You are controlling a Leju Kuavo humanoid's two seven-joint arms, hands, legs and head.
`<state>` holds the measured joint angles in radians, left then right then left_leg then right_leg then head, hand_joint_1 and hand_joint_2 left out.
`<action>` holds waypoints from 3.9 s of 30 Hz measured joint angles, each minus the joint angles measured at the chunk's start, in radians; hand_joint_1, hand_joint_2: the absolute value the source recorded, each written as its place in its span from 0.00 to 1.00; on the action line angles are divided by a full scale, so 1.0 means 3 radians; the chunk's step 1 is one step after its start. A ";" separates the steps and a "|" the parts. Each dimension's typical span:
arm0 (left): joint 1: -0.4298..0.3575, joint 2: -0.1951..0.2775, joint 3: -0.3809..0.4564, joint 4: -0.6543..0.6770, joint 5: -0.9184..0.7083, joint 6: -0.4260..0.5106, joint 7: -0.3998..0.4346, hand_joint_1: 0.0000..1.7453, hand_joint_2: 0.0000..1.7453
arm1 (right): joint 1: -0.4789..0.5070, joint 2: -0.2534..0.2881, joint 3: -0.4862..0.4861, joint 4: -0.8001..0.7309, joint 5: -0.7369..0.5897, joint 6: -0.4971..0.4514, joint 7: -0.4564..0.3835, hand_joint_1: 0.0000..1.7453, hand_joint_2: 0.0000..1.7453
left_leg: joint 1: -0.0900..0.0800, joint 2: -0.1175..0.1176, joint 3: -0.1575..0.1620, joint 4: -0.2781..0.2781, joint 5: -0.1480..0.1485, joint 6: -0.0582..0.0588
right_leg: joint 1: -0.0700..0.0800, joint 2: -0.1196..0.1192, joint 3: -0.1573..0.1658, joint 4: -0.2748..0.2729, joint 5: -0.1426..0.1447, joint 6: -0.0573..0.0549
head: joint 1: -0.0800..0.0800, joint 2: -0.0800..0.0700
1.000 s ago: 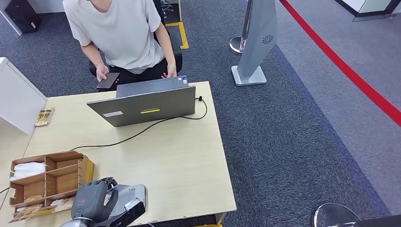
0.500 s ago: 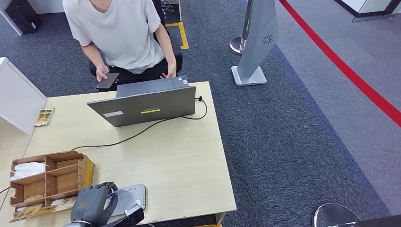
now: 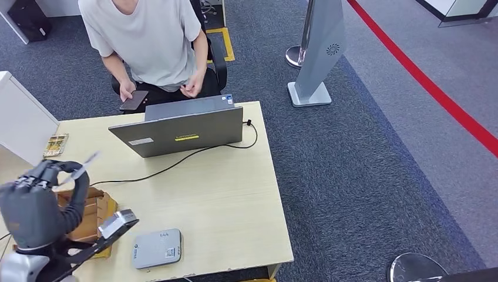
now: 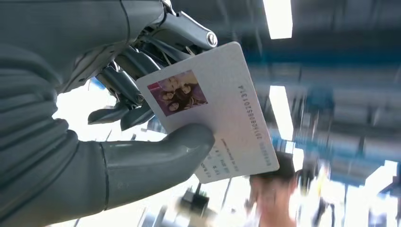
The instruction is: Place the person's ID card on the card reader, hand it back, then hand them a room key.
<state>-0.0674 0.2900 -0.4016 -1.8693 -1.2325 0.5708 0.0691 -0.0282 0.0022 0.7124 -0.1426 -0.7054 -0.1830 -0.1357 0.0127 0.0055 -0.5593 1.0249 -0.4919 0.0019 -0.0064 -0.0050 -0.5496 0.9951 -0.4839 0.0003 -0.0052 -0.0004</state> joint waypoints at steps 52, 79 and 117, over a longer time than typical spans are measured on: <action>-0.0195 0.0533 0.0035 0.0146 -0.0362 -0.0549 0.0078 0.00 1.00 | 0.0034 -0.0142 0.0279 -0.0164 -0.0146 0.0070 0.0011 0.00 1.00 | 0.0002 0.0006 -0.0018 0.0000 0.0009 -0.0007 | 0.0001 0.0007 -0.0022 0.0000 0.0011 -0.0009 | 0.0000 0.0000; 0.0938 0.0465 -0.0722 0.0004 0.0290 -0.1229 0.0568 0.00 1.00 | 0.0007 -0.0068 0.0132 -0.0013 -0.0309 0.0063 0.0084 0.00 1.00 | 0.0004 0.0003 -0.0023 -0.0001 0.0009 -0.0007 | 0.0001 0.0004 -0.0025 0.0001 0.0010 -0.0009 | 0.0000 0.0000; 0.1377 0.0378 -0.0131 0.0360 0.0214 -0.0780 0.1371 0.00 1.00 | 0.0017 -0.0066 0.0132 0.0025 -0.0354 0.0042 0.0132 0.00 1.00 | 0.0004 0.0002 -0.0024 -0.0002 0.0009 -0.0007 | 0.0002 0.0002 -0.0026 0.0001 0.0010 -0.0009 | 0.0000 0.0000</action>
<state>0.3457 0.4034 -0.4410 -1.7614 -1.1683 0.3368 0.4803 -0.0232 -0.0175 0.7519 -0.1350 -0.8116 -0.1705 -0.0961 0.0140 0.0061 -0.5664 1.0244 -0.4891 -0.0004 -0.0060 -0.0043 -0.5573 0.9953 -0.4808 -0.0024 -0.0052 -0.0004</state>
